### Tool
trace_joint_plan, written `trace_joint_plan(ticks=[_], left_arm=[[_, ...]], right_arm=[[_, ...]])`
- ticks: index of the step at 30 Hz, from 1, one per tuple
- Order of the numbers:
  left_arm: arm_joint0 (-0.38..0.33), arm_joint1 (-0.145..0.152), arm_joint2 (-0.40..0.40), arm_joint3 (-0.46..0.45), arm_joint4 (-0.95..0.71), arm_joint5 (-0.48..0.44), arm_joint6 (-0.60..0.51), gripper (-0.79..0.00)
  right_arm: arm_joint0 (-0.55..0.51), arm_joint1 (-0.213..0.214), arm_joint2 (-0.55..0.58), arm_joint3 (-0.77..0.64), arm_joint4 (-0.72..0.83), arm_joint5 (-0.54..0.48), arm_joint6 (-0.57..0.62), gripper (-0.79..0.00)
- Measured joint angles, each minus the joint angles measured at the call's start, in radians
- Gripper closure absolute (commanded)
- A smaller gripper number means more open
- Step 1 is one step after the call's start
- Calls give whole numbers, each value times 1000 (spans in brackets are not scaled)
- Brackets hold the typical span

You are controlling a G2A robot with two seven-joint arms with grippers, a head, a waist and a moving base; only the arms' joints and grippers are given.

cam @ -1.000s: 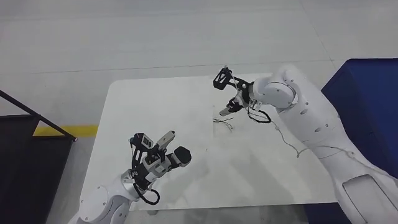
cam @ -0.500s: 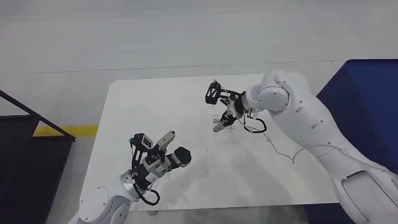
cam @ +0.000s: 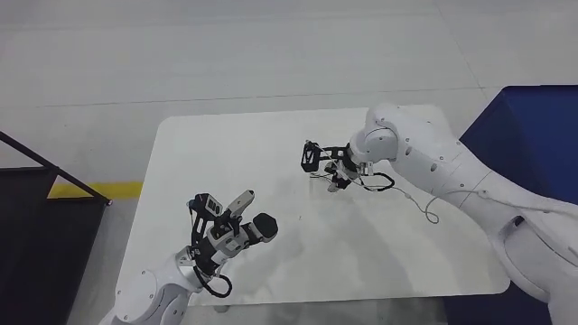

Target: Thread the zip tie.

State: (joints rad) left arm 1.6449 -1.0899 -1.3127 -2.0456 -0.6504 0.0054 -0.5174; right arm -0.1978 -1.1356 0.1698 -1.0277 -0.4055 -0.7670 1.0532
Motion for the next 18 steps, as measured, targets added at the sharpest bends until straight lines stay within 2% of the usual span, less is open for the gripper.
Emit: trace_joint_plan(ticks=[5,7,8,9,18], left_arm=[[0,0,0,0,0,0,0,-785],[0,0,0,0,0,0,0,-785],[0,0,0,0,0,0,0,-785],[0,0,0,0,0,0,0,-785],[0,0,0,0,0,0,0,-785]], right_arm=[[4,-12,0,25,-90,-79,-79,-228],[4,-17,0,41,-109,-109,-109,-148],[4,-20,0,53,-113,-126,-126,-52],[5,-23,1,62,-112,-136,-137,0],[7,-26,3,74,-107,-140,-147,0]])
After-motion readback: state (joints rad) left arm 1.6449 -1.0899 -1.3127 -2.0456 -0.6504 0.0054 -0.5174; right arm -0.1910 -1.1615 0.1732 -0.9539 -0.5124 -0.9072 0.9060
